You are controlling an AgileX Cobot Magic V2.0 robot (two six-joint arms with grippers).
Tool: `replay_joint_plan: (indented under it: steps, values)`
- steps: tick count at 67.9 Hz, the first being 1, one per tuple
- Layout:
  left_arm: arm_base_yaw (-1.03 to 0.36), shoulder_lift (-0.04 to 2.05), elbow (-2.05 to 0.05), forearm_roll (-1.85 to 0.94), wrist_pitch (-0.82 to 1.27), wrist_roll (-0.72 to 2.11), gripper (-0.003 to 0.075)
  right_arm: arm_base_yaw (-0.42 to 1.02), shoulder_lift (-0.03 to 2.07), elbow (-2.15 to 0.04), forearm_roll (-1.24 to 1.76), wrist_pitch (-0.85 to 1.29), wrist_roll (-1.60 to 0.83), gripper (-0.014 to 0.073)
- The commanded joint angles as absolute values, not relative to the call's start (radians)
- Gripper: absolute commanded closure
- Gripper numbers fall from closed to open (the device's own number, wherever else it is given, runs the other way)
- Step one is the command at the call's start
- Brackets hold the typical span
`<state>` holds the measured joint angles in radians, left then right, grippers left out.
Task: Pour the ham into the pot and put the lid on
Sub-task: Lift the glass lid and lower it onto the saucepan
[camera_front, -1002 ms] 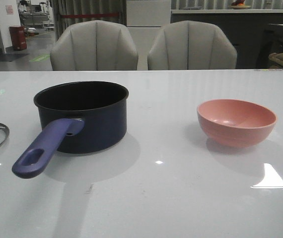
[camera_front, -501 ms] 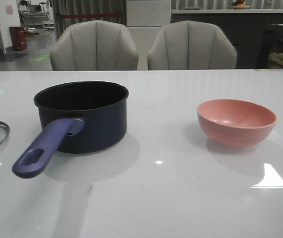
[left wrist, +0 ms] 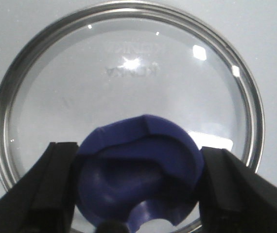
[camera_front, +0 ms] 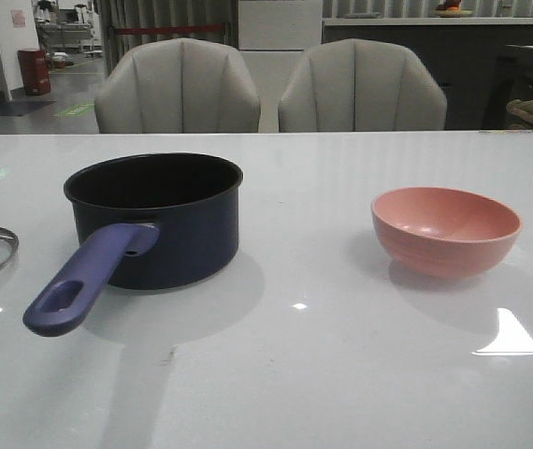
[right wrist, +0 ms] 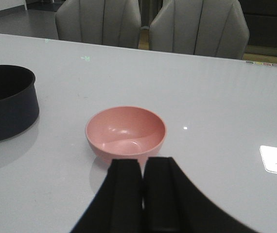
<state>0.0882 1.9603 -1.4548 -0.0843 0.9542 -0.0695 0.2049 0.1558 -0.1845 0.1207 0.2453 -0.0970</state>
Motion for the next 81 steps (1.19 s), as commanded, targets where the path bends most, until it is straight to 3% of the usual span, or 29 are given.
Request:
replay_joint_plan:
  steps: [1, 30, 47, 63, 81]
  values:
    - [0.087, 1.879, -1.502, -0.089, 0.952, -0.062, 0.0587, 0.204, 0.166, -0.211, 0.123, 0.168, -0.107, 0.0443]
    - [0.057, 1.783, -1.664, -0.085, 1.036, -0.010, 0.0586, 0.204, 0.166, -0.211, 0.123, 0.168, -0.107, 0.0443]
    - [-0.123, 1.782, -1.814, -0.104, 1.099, 0.000, 0.0586, 0.204, 0.166, -0.211, 0.123, 0.168, -0.107, 0.0443]
    - [-0.307, 1.809, -1.829, -0.104, 1.106, 0.043, 0.0586, 0.204, 0.166, -0.211, 0.123, 0.168, -0.107, 0.0443]
    - [-0.382, 1.871, -1.831, -0.097, 1.107, 0.043, 0.0586, 0.204, 0.166, -0.211, 0.123, 0.168, -0.107, 0.0443]
